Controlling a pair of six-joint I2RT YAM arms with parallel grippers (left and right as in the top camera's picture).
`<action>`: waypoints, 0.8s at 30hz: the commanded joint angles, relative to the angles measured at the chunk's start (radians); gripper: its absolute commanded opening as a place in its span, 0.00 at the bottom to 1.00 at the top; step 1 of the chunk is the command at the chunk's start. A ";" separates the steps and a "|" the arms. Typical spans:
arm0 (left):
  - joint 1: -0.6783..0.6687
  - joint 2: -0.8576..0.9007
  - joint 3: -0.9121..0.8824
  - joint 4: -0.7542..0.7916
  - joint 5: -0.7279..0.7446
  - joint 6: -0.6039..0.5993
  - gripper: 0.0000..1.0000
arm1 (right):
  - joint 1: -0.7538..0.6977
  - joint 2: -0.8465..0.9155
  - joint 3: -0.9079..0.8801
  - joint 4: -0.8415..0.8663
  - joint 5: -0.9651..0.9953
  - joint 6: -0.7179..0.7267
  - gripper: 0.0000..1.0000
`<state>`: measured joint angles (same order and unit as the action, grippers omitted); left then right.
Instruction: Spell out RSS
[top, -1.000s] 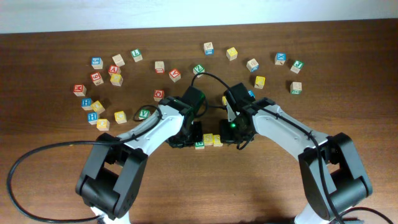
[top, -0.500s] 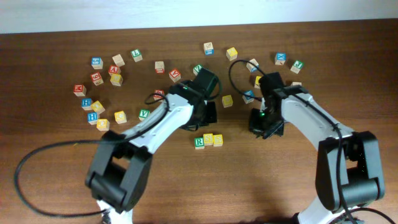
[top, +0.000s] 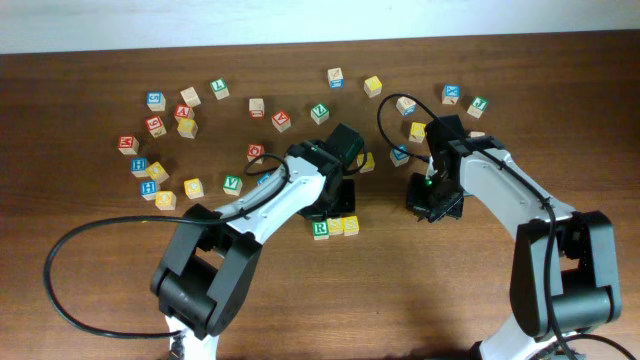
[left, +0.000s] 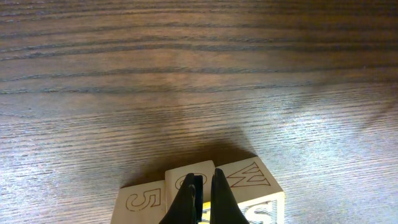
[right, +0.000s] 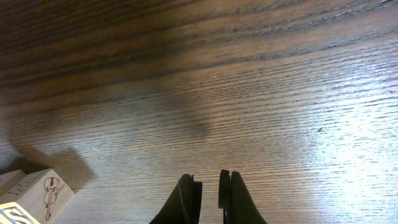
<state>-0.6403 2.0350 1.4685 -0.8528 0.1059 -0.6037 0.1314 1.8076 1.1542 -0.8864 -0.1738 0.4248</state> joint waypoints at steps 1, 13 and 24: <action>-0.003 0.003 0.008 -0.029 0.011 -0.014 0.00 | -0.001 -0.002 0.014 0.000 0.005 -0.002 0.07; 0.171 0.002 0.220 -0.401 0.009 -0.013 0.00 | 0.151 -0.002 0.014 0.099 -0.039 -0.002 0.05; 0.132 0.002 -0.107 -0.278 0.079 0.002 0.00 | 0.257 0.028 0.014 0.122 -0.073 0.037 0.05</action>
<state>-0.4931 2.0403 1.3907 -1.1637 0.1390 -0.6060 0.3664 1.8091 1.1549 -0.7788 -0.2417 0.4286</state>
